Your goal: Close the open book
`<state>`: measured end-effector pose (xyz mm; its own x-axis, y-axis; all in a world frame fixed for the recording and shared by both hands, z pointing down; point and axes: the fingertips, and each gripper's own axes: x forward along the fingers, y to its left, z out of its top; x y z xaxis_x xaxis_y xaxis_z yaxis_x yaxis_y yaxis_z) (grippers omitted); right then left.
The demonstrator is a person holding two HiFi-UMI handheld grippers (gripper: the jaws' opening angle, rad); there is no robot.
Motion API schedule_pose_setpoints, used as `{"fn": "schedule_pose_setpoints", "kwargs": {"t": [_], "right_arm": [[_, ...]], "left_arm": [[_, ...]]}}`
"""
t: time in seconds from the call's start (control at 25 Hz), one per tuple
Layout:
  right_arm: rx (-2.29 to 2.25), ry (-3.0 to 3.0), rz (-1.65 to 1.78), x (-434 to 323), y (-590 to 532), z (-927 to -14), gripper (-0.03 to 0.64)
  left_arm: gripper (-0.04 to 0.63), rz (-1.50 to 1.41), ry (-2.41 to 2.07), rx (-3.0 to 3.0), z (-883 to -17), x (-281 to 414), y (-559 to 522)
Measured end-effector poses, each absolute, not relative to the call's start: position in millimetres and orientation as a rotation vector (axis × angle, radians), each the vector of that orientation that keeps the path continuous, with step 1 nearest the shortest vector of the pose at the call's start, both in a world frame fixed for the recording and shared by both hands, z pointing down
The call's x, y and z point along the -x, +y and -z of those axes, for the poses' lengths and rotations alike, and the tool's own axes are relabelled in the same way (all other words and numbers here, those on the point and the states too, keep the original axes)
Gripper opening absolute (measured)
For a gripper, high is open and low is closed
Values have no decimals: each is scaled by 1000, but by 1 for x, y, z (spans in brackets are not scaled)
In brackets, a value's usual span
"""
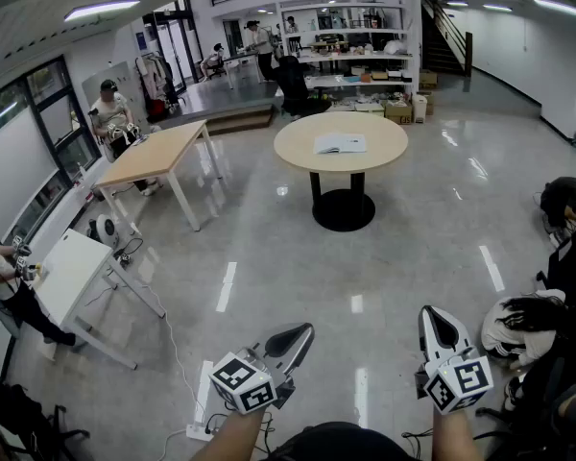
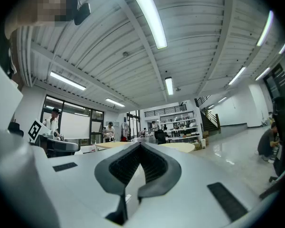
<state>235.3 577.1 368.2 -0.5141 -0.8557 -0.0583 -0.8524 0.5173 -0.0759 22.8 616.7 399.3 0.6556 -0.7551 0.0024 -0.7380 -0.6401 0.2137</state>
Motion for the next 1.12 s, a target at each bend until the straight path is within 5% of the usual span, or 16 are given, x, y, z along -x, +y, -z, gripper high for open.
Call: {"fn": "schedule_pose_setpoints", "kwargs": {"t": [1.12], "right_arm": [[1483,2718,22,-203,574,-376,-2]], "left_arm": [[-17,128,-1235,-2640,-407,5,608]]}}
